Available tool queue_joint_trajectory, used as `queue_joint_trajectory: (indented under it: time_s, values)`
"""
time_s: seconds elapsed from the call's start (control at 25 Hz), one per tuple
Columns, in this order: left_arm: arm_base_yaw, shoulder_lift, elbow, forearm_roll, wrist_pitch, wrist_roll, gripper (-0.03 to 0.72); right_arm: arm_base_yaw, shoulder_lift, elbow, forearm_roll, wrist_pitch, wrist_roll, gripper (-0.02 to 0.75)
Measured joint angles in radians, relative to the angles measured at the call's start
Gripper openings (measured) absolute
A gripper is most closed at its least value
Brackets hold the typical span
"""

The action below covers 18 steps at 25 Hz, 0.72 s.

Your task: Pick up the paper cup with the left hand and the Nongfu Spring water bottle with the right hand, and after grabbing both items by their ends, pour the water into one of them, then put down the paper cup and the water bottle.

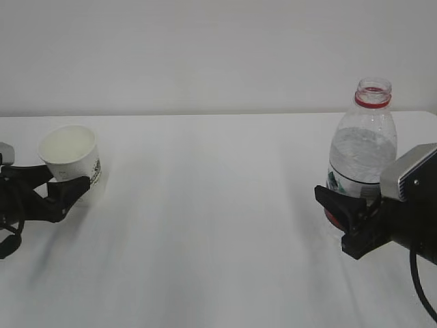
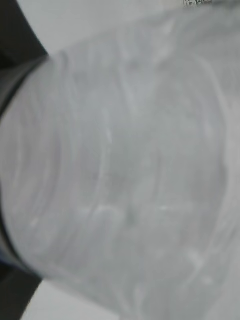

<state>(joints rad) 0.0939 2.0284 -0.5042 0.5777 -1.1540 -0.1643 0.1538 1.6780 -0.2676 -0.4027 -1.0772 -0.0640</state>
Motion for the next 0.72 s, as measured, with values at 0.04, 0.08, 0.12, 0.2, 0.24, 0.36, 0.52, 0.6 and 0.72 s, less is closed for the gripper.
queue_joint_trajectory:
  time_s: [0.04,0.08,0.12,0.2,0.24,0.36,0.52,0.6,0.72]
  values:
    - [-0.002,0.010,-0.003,-0.004,0.000,0.000,0.629,0.000,0.000,0.000,0.000,0.000,0.000,0.473]
    - [-0.002,0.018,-0.006,-0.007,0.000,0.000,0.629,0.000,0.000,0.000,0.000,0.000,0.000,0.473]
    - [-0.002,0.023,-0.008,-0.011,0.000,0.000,0.629,0.000,0.000,0.000,0.000,0.000,0.000,0.473]
    - [-0.002,0.028,-0.017,-0.013,0.000,-0.001,0.629,0.000,0.000,0.000,0.000,0.000,0.000,0.473]
    - [-0.002,0.028,-0.024,-0.013,0.000,-0.001,0.629,0.000,0.000,0.000,0.000,0.000,0.000,0.473]
    - [-0.002,0.044,-0.050,0.000,0.000,-0.001,0.632,0.000,0.000,0.000,0.000,0.000,0.000,0.473]
    - [-0.002,0.083,-0.068,0.038,0.000,-0.001,0.678,0.000,0.000,0.000,0.000,0.000,0.000,0.473]
    - [-0.002,0.095,-0.070,0.042,0.000,-0.001,0.687,0.000,0.000,0.000,0.000,0.000,0.000,0.473]
    - [-0.004,0.097,-0.070,0.042,0.000,-0.001,0.692,0.000,0.000,0.000,0.000,0.000,0.000,0.473]
